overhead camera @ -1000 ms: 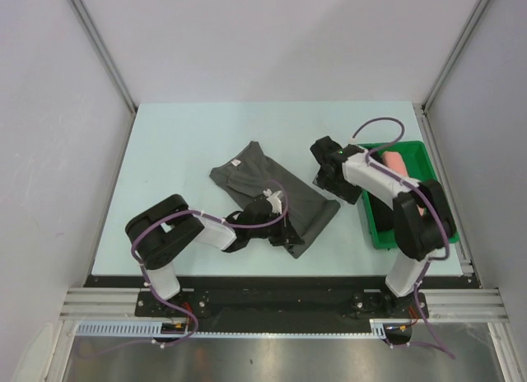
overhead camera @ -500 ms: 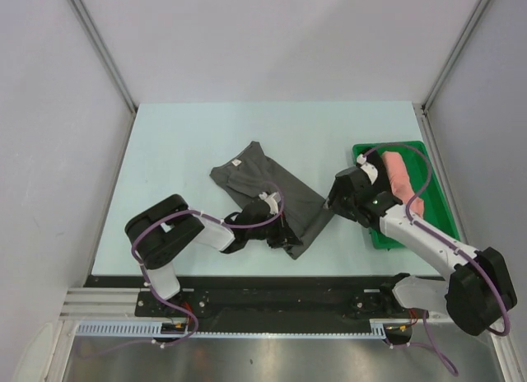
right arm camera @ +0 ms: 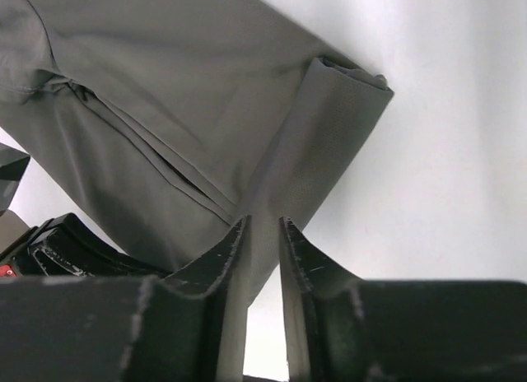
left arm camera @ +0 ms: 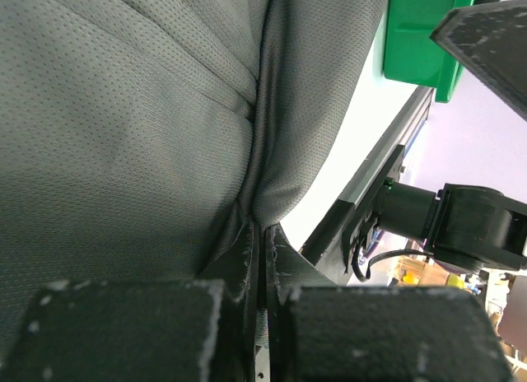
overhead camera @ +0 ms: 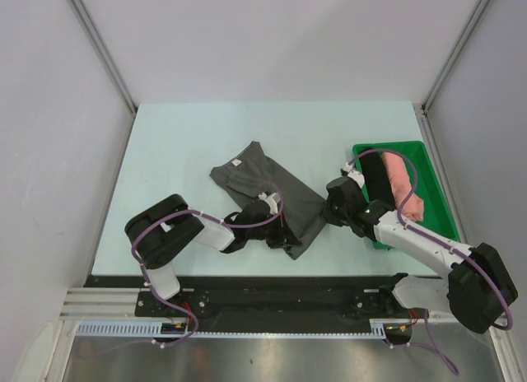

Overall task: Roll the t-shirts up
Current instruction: Roll the T-shirt to the center of the board.

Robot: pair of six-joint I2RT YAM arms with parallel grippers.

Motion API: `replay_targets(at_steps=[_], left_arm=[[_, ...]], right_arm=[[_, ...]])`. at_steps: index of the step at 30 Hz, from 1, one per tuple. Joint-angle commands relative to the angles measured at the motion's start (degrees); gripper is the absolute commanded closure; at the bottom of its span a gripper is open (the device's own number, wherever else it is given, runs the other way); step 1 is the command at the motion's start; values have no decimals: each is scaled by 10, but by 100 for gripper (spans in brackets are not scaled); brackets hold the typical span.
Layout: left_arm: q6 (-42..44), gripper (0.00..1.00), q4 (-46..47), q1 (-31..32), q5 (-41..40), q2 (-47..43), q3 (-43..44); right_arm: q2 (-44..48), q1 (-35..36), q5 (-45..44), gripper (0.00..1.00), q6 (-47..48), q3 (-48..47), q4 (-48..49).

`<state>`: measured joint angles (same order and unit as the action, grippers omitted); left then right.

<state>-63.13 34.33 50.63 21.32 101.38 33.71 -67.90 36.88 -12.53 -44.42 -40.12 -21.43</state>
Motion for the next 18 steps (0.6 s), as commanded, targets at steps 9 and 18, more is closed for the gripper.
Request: replay_targets(at_steps=[9, 18], left_arm=[[-1, 99, -8, -5, 10, 4, 5], [17, 77, -21, -5, 4, -11, 7]], right_arm=[[-67, 6, 16, 80, 1, 3, 61], [-96, -14, 25, 80, 3, 1, 82]])
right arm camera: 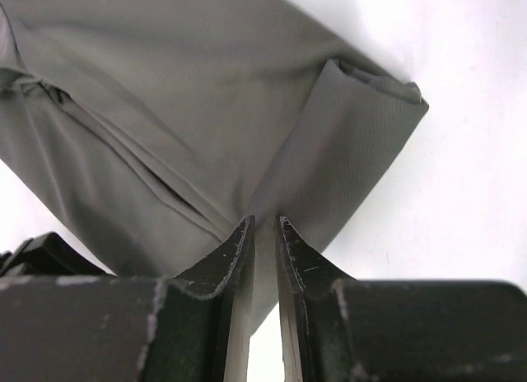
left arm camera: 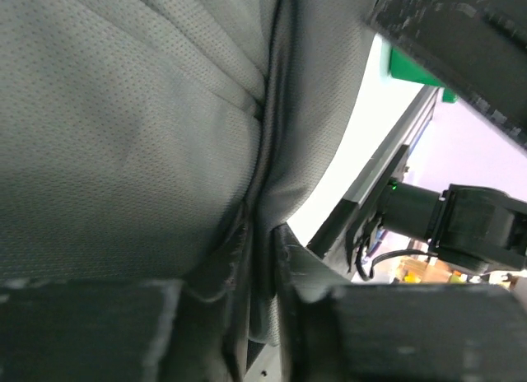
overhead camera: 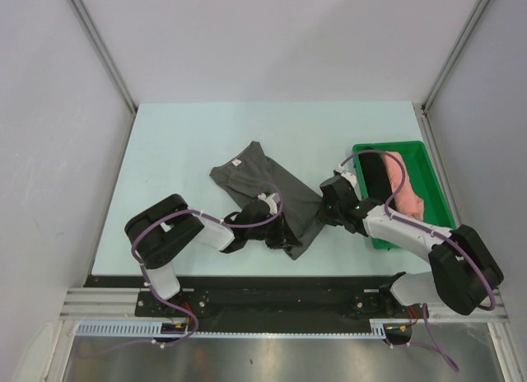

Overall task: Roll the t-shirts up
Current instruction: Roll the T-shirt to the center of the board.

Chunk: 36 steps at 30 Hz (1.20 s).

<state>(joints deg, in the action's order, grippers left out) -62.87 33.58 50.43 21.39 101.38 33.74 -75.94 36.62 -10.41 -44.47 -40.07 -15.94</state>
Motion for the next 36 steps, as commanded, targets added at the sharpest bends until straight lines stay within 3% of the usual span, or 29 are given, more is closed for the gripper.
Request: replay_targets(at_steps=[1, 9, 18, 21, 27, 36], left_arm=[[16, 75, -15, -3, 3, -14, 6], [43, 60, -37, -2, -5, -42, 9], [78, 58, -84, -2, -14, -78, 11], [98, 52, -104, 0, -15, -86, 14], [155, 44, -177, 16, -36, -111, 39], [232, 42, -280, 55, -84, -115, 96]], right_arm=[[-20, -13, 7, 80, 3, 1, 28], [-44, -26, 15, 81, 3, -4, 36], [-69, -35, 15, 83, 6, -24, 28], [-79, -36, 18, 83, 5, -27, 29], [-91, -38, 19, 84, 5, -33, 30], [-107, -38, 21, 85, 5, -41, 28]])
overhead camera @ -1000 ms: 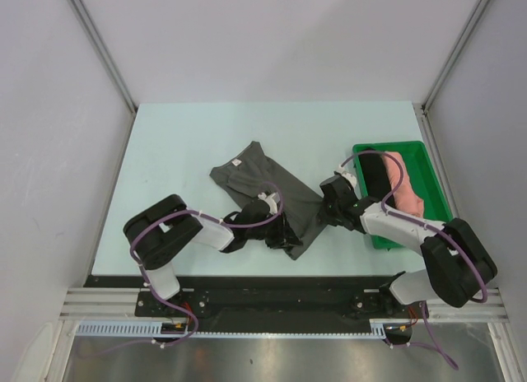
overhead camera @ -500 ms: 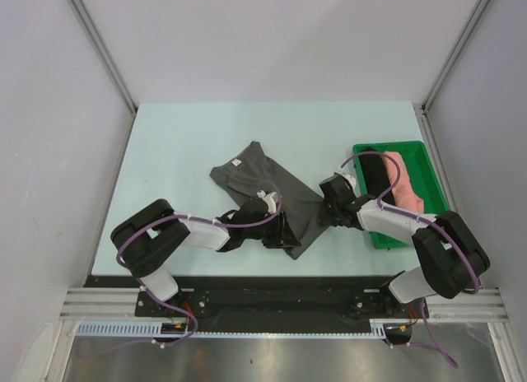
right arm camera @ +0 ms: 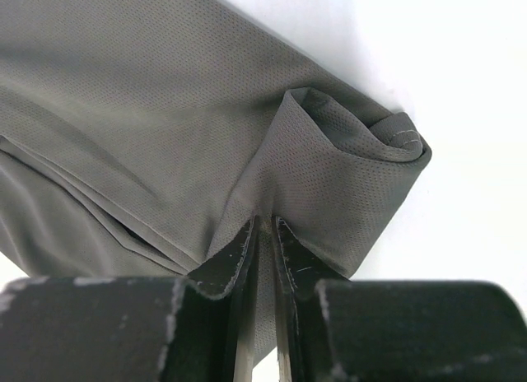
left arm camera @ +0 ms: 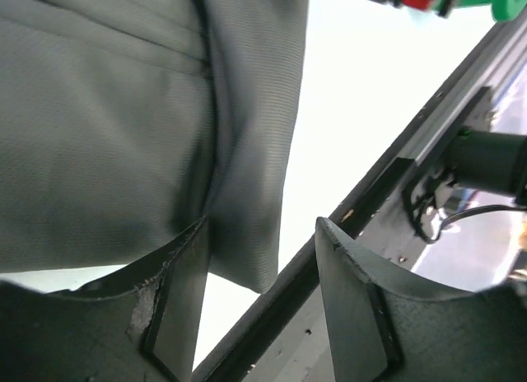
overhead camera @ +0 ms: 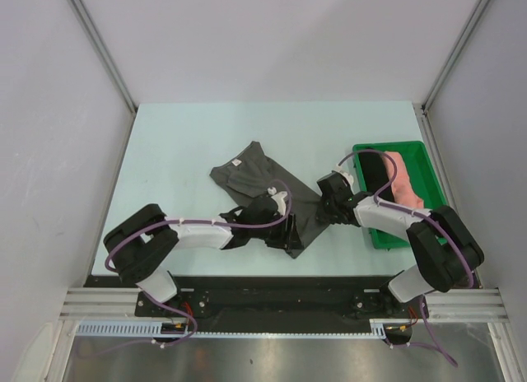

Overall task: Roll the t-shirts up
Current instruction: Roll the T-shirt to the center of the board.

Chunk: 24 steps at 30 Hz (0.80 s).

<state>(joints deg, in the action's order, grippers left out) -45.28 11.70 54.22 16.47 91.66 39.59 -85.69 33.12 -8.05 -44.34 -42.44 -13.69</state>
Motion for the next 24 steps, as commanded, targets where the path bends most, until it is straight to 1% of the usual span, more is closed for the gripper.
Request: replay_targets(at_steps=[1, 2, 5, 8, 10, 15, 16, 18, 19, 22, 24], left_arm=[[63, 42, -73, 26, -42, -18, 43], [69, 42, -86, 30, -61, -15, 55], [88, 42, -135, 44, -81, -13, 72], [105, 43, -167, 58, -99, -3, 93], [109, 44, -172, 65, -108, 5, 98], [101, 54, -159, 66, -90, 16, 91], [97, 58, -152, 65, -83, 16, 83], [78, 62, -119, 62, -69, 14, 70], [72, 69, -102, 56, -53, 13, 56], [44, 80, -53, 41, -31, 10, 24], [31, 82, -30, 34, -26, 6, 12]], right_arm=[[-11, -3, -4, 85, 4, -19, 4], [-11, -3, -4, 85, 4, -19, 4], [-13, -4, -4, 85, 4, -20, 3], [-16, -5, -4, 85, 4, -20, 2], [-19, -6, -2, 86, 3, -20, 3], [-25, -10, 1, 86, 4, -20, 5], [-25, -10, 2, 87, 5, -20, 5], [-24, -12, 4, 87, 7, -21, 5], [-25, -11, 4, 87, 7, -21, 5], [-23, -13, 6, 87, 9, -22, 5], [-24, -13, 5, 87, 9, -23, 5]])
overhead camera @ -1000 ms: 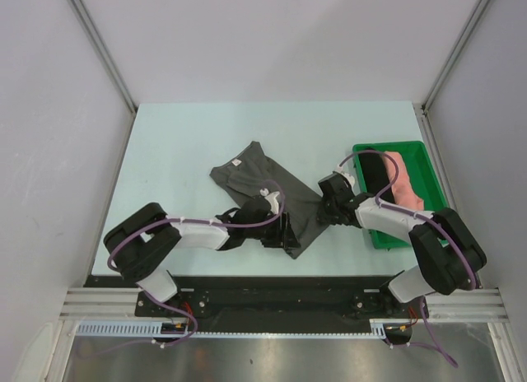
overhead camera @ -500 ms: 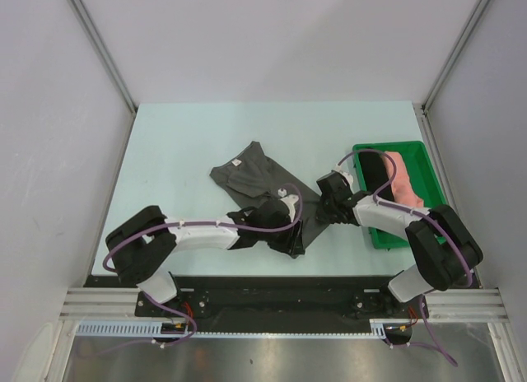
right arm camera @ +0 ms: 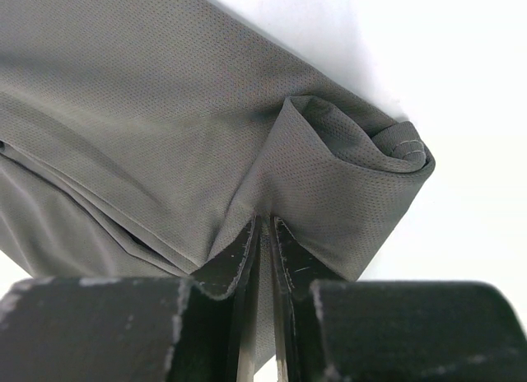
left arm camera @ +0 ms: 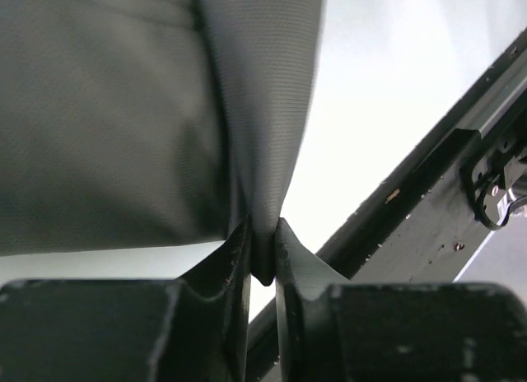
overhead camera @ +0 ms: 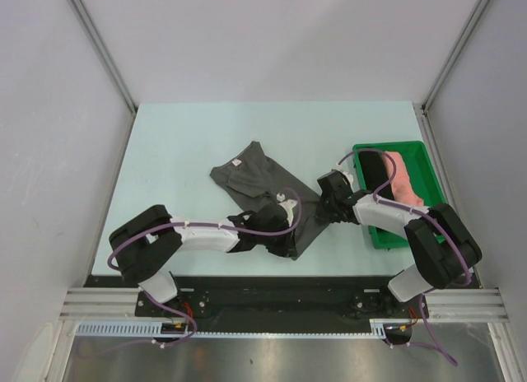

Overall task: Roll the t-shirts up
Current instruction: Roll the T-shirt to the center of the board.

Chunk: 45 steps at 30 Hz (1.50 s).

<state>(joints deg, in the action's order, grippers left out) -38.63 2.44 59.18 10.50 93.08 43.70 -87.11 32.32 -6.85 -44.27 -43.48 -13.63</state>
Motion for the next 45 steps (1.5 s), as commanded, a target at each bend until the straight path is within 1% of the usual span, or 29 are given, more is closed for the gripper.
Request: replay_targets(at_steps=[1, 4, 6, 11, 15, 18, 19, 21, 23, 24, 26, 28, 33, 36, 45], left_arm=[[-41, 84, 71, -23, 40, -9, -40], [-56, 86, 97, -35, 52, -7, -57], [-60, 86, 97, -39, 50, -9, -62], [-37, 77, 58, -39, 17, -17, -56], [-9, 61, 11, -37, -19, -60, -42], [23, 54, -47, -32, -52, -86, -14], [38, 52, -76, -29, -63, -103, -7], [50, 50, -104, -22, -94, -119, 15], [69, 49, -143, -17, -104, -137, 31], [74, 48, -162, -10, -130, -140, 51], [91, 46, -171, -2, -149, -139, 70], [108, 45, -163, 11, -152, -130, 92], [136, 42, -145, 52, -167, -64, 141], [137, 42, -121, 59, -167, -28, 146], [140, 41, -40, 63, -209, 4, 115]], right_arm=[[-10, -6, -6, 87, 9, -13, 5], [-16, -7, -5, 87, 8, -16, 6], [-22, -7, -5, 87, 8, -17, 6], [-36, -8, -4, 87, 5, -19, 5], [-45, -8, -4, 88, 3, -22, 3], [-46, -9, -5, 88, 2, -24, 0], [-46, -9, -5, 88, 2, -23, -1], [-46, -8, -5, 88, 2, -25, -2], [-46, -9, -6, 88, 2, -25, -3], [-46, -9, -6, 88, 2, -26, -3], [-46, -9, -7, 88, 2, -26, -3], [-46, -8, -6, 88, 2, -26, -6], [-46, -9, -7, 88, 2, -26, -7], [-46, -9, -8, 89, 2, -26, -9], [-48, -9, -4, 89, 3, -26, -5]])
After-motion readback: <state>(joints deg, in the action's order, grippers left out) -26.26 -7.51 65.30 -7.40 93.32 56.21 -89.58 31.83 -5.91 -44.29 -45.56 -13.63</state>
